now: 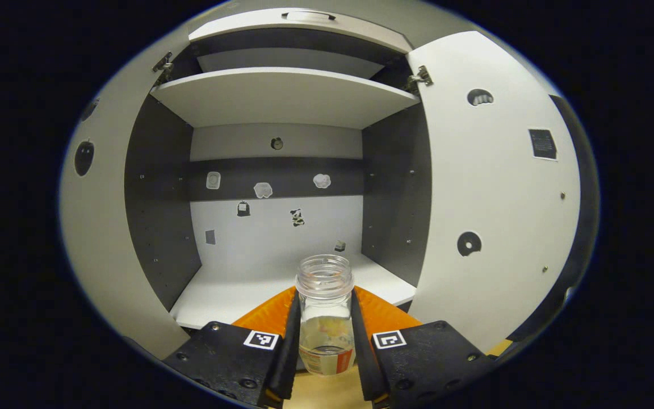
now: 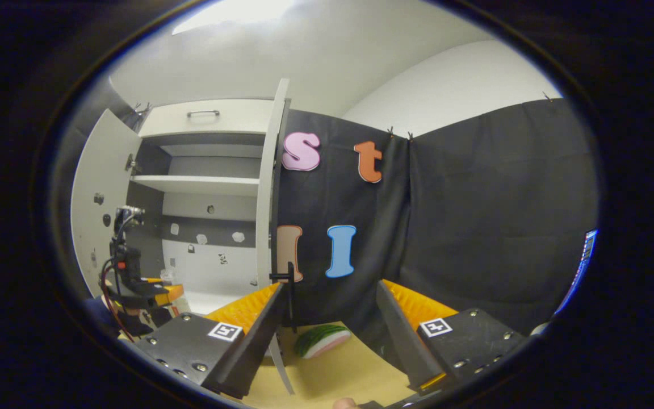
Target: Grasp the bottle in the cabinet with the left hand and place it on the coaster, then close the right door with the right hand and the left door with the left hand.
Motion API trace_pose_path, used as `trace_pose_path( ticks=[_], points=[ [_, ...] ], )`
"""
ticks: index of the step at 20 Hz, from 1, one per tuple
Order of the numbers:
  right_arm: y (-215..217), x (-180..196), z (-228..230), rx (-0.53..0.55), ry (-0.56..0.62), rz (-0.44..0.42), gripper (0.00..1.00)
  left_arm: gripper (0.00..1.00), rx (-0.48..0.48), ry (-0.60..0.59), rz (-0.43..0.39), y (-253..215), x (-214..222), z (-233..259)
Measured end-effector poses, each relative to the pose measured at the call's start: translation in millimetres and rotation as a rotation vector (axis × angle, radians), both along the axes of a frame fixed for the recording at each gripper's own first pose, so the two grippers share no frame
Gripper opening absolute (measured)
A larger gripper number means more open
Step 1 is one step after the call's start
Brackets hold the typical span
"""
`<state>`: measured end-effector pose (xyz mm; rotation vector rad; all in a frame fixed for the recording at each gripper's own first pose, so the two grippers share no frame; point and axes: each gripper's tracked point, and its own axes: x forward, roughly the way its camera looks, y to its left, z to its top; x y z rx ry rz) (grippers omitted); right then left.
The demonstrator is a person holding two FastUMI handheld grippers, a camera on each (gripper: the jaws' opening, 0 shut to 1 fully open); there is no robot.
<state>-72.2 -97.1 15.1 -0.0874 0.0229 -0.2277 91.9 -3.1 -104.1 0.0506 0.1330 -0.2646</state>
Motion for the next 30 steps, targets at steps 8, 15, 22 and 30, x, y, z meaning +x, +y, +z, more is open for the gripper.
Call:
trace_pose_path(
  ticks=[8,15,22,30],
  points=[
    [-38,-10,16,0.037,0.012,0.033,0.98,0.46,-0.032,0.046,-0.173,-32,-63,-79],
    [-55,-10,25,0.021,0.006,0.017,0.98,0.46,-0.086,0.111,-0.26,-37,-109,-149],
    [-48,-5,25,0.024,0.004,0.031,0.98,0.46,-0.119,0.208,-0.286,-36,-130,-208],
    [-49,-4,26,0.02,0.005,0.026,1.0,0.47,-0.007,0.316,-0.302,-36,-166,-271]
  ],
)
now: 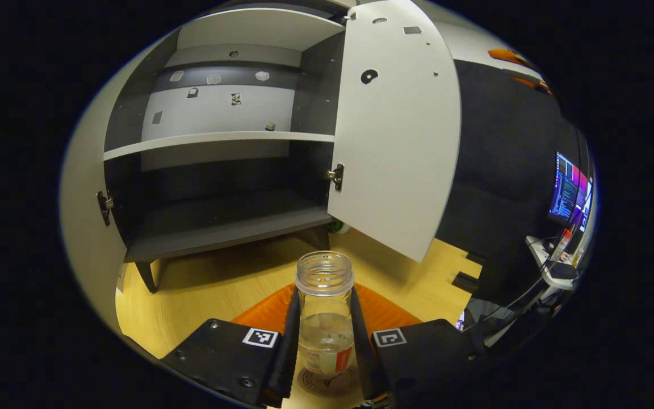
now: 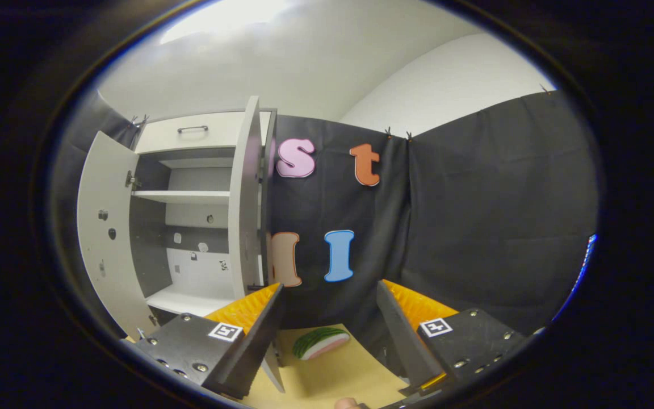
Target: Grasp the bottle in the cabinet with the left hand and place it on the coaster, then close the right door with the right hand and the left door with the left hand.
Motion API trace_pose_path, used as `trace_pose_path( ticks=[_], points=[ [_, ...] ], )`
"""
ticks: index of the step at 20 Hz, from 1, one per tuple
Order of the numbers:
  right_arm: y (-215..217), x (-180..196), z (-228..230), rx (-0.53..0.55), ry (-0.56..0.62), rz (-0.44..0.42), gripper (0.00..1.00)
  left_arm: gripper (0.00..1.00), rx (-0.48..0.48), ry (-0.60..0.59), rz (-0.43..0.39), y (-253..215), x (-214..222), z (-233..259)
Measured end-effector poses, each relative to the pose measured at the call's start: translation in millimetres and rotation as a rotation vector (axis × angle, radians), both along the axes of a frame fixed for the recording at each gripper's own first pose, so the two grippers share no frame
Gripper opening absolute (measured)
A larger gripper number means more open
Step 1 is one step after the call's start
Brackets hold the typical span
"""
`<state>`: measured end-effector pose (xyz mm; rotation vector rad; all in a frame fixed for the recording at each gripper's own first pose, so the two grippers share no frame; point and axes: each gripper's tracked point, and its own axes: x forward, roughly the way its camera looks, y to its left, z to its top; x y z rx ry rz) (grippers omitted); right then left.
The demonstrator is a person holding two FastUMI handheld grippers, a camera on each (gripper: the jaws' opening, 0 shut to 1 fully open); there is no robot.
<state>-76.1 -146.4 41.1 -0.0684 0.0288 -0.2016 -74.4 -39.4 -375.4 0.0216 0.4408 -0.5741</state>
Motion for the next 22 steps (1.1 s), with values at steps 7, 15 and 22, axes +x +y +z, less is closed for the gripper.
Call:
trace_pose_path(
  ticks=[7,15,22],
  points=[
    [-5,0,-5,-0.016,0.013,-0.01,0.98,0.46,0.061,0.02,0.022,8,-21,-28],
    [-2,7,-11,-0.028,0.028,0.001,0.98,0.53,0.088,0.062,0.018,13,-35,-30],
    [-2,10,-16,-0.023,0.037,0.011,0.98,0.81,0.085,0.077,0.048,20,-48,-28]
  ],
)
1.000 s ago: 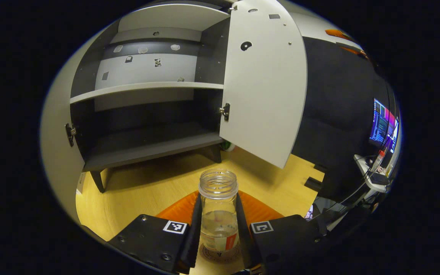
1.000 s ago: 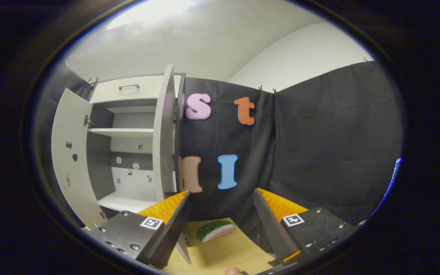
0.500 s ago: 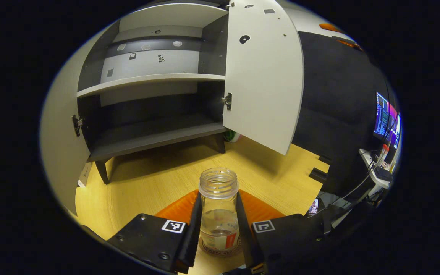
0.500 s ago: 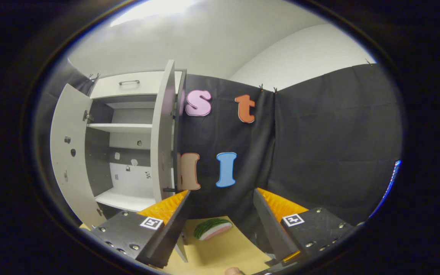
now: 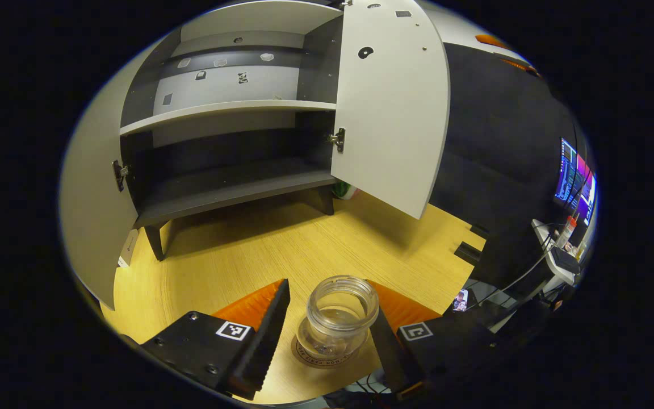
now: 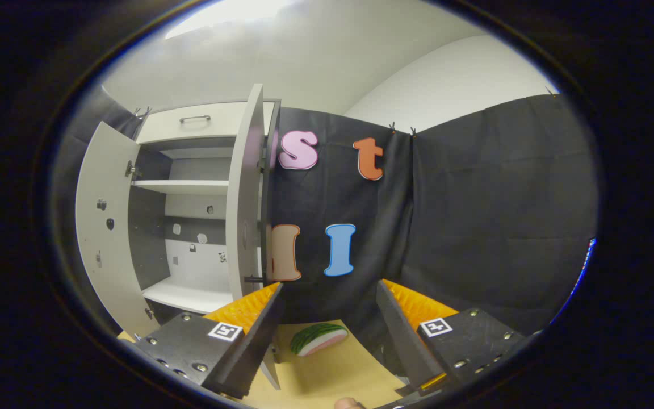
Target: Grasp the bottle in the cabinet with the left hand and place it on the coaster, then close the right door with the right hand and the left door with the left hand.
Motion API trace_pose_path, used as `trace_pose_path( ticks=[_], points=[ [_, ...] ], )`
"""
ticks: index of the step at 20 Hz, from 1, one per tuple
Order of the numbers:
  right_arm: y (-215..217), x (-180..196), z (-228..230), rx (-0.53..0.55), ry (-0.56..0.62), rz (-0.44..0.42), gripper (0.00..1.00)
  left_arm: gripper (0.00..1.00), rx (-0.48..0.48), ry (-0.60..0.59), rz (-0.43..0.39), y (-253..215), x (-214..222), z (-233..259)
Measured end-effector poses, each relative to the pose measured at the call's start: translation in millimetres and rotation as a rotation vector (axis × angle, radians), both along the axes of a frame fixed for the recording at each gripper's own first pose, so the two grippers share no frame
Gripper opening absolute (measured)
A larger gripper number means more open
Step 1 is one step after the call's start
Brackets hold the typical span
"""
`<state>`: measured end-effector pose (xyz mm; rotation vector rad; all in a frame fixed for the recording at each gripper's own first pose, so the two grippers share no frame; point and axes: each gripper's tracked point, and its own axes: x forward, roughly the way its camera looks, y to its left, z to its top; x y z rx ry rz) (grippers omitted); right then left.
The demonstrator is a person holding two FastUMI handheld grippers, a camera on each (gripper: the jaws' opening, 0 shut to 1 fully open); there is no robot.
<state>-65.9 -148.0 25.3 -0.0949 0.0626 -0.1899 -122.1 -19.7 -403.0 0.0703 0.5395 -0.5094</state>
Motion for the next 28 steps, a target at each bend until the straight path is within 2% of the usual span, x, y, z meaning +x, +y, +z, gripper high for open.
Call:
trace_pose_path(
  ticks=[1,2,5,6,7,9,11,12,16,19,20,21,22,23,26,28],
  points=[
    [0,1,-1,0.003,0.001,0.002,0.98,0.81,0.0,-0.01,0.002,0,0,3],
    [1,1,-1,0.007,0.001,0.004,0.94,0.8,-0.002,-0.014,0.003,-1,0,5],
    [-1,3,-4,0.006,0.007,0.005,0.98,0.81,-0.015,-0.022,0.013,-1,-2,13],
    [0,3,-4,0.003,0.008,0.005,0.93,0.83,-0.024,-0.026,0.017,-1,-3,18],
    [0,3,-5,0.001,0.009,0.006,0.98,0.81,-0.047,-0.029,0.018,-3,-3,24],
    [1,5,-7,0.004,0.009,0.011,0.94,0.82,-0.095,-0.027,0.014,-9,-5,37],
    [0,6,-7,0.008,0.008,0.013,0.94,0.89,-0.106,-0.043,0.021,-8,-3,51],
    [0,7,-7,0.009,0.007,0.014,0.94,0.96,-0.112,-0.063,0.026,-7,-1,61],
    [-1,11,-6,0.011,0.003,0.018,0.94,0.96,-0.114,-0.118,0.066,-1,12,97],
    [-4,14,-5,0.016,-0.009,0.015,0.94,0.96,-0.146,-0.204,0.113,6,30,143],
    [-5,16,-5,0.018,-0.011,0.013,0.98,0.96,-0.152,-0.231,0.127,10,34,154],
    [-7,18,-6,0.017,-0.013,0.007,0.98,0.96,-0.151,-0.256,0.148,15,41,167],
    [-10,21,-5,0.016,-0.017,-0.005,0.94,0.96,-0.144,-0.278,0.175,23,48,178],
    [-14,24,-6,0.013,-0.022,-0.025,0.98,0.96,-0.141,-0.293,0.207,32,54,189],
    [-26,39,-14,-0.013,-0.032,-0.112,0.98,0.97,-0.168,-0.312,0.321,57,70,221],
    [-18,54,-26,-0.034,-0.023,-0.129,0.98,0.97,-0.178,-0.331,0.38,72,76,240]
  ],
)
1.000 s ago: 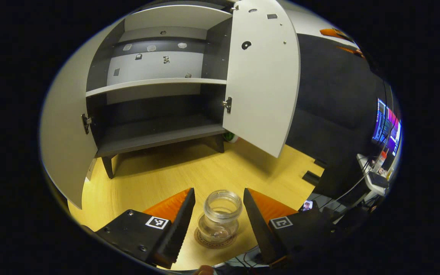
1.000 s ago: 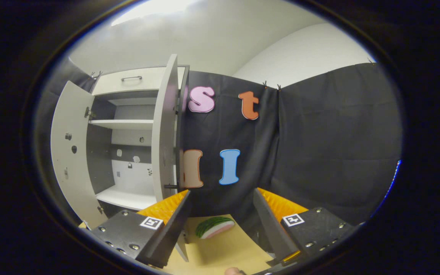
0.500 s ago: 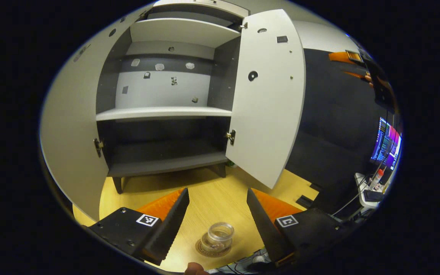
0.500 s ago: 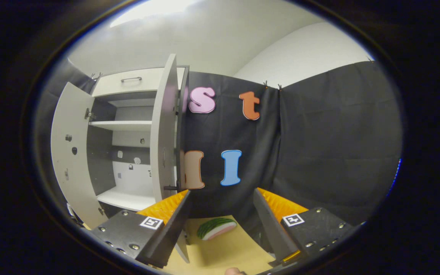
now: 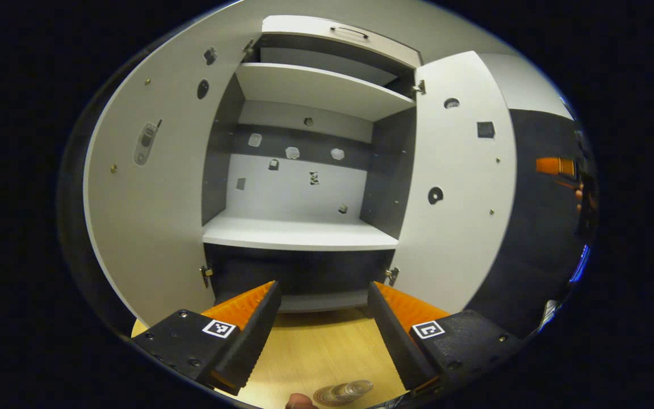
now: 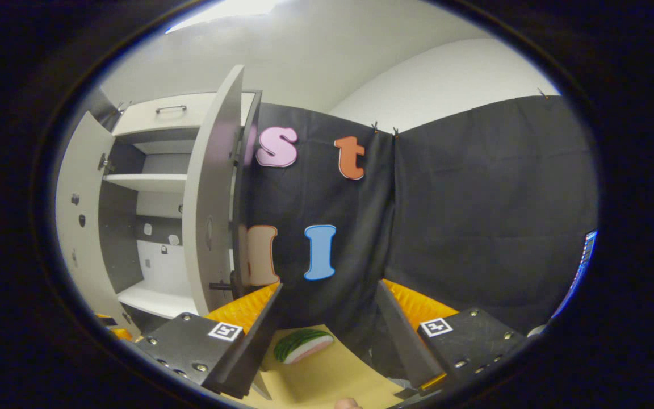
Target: Grasp the bottle in the cabinet with the left hand and place it on the coaster, then close the right door with the right hand and the left door with the left hand.
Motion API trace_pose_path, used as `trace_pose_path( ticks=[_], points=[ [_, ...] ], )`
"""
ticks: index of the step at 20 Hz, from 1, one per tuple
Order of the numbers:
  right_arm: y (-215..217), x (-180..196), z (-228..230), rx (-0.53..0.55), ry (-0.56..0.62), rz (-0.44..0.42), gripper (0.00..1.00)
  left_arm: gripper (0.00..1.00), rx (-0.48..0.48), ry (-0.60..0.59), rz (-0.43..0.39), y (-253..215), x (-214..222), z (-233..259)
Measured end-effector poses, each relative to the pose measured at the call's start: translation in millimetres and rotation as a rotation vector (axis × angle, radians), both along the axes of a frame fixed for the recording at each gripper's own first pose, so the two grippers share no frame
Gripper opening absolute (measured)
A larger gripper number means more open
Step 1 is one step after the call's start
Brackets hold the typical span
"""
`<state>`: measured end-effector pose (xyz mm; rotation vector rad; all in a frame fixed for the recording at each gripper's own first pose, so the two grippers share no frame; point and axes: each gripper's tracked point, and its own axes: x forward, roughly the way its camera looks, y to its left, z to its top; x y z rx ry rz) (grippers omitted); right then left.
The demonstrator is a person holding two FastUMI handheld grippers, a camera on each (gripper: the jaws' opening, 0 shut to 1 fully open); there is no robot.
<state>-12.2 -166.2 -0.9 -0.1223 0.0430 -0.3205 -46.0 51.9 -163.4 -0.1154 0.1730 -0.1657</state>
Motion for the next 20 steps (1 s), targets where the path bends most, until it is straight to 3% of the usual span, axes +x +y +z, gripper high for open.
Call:
trace_pose_path(
  ticks=[3,6,9,13,19,20],
  points=[
    [21,24,-21,-0.002,0.022,0.017,0.94,0.97,0.014,-0.029,0.052,16,3,20],
    [39,43,-35,-0.005,0.034,0.026,0.98,0.97,0.033,-0.033,0.082,24,0,26],
    [32,45,-35,-0.01,0.007,-0.009,0.94,0.97,0.052,-0.025,0.117,36,-4,27],
    [34,47,-40,0.051,0.006,0.016,0.93,0.96,0.034,-0.015,0.138,39,-6,28],
    [46,48,-40,0.062,0.009,0.071,0.9,0.96,0.018,-0.025,0.132,26,-2,35],
    [50,47,-41,0.08,0.011,0.083,0.93,0.97,0.015,-0.028,0.128,24,-1,36]
  ],
)
